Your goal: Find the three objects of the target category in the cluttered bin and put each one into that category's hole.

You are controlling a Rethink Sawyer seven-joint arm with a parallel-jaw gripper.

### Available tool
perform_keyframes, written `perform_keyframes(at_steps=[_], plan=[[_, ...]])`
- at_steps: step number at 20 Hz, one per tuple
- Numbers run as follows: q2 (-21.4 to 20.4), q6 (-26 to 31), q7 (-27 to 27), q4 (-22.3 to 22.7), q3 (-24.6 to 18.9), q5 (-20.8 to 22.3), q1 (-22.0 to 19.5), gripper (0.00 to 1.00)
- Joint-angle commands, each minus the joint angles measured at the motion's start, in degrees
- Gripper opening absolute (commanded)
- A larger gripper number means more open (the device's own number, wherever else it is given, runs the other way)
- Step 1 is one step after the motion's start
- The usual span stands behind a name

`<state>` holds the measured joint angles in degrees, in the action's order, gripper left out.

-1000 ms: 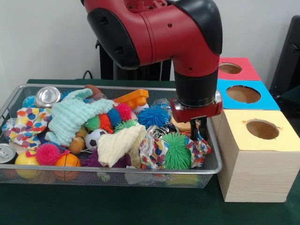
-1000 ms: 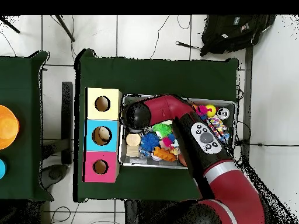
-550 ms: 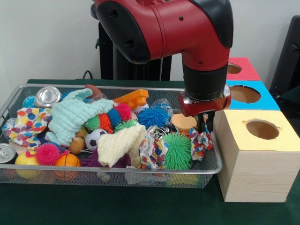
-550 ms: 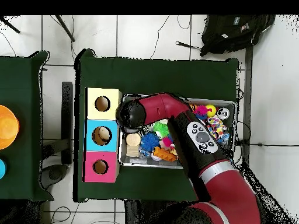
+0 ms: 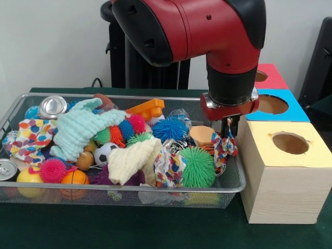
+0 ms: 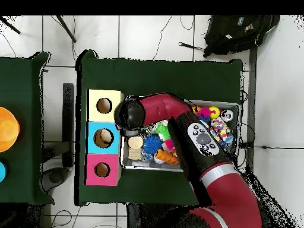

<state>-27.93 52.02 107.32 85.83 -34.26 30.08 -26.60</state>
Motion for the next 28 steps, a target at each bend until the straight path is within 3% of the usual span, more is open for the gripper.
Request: perform_keyframes(at_steps=[1,14,28], plan=[[-0.19,7.32,-6.48,-3.87,-0.02,-1.62,0.28,0.0],[-1.22,10.38,-6.47,-7.11,-0.42,-2.02,1.46,0.0],[1.1,18.47,-7.2,-17.39,0.14,-1.61,5.56,0.0]])
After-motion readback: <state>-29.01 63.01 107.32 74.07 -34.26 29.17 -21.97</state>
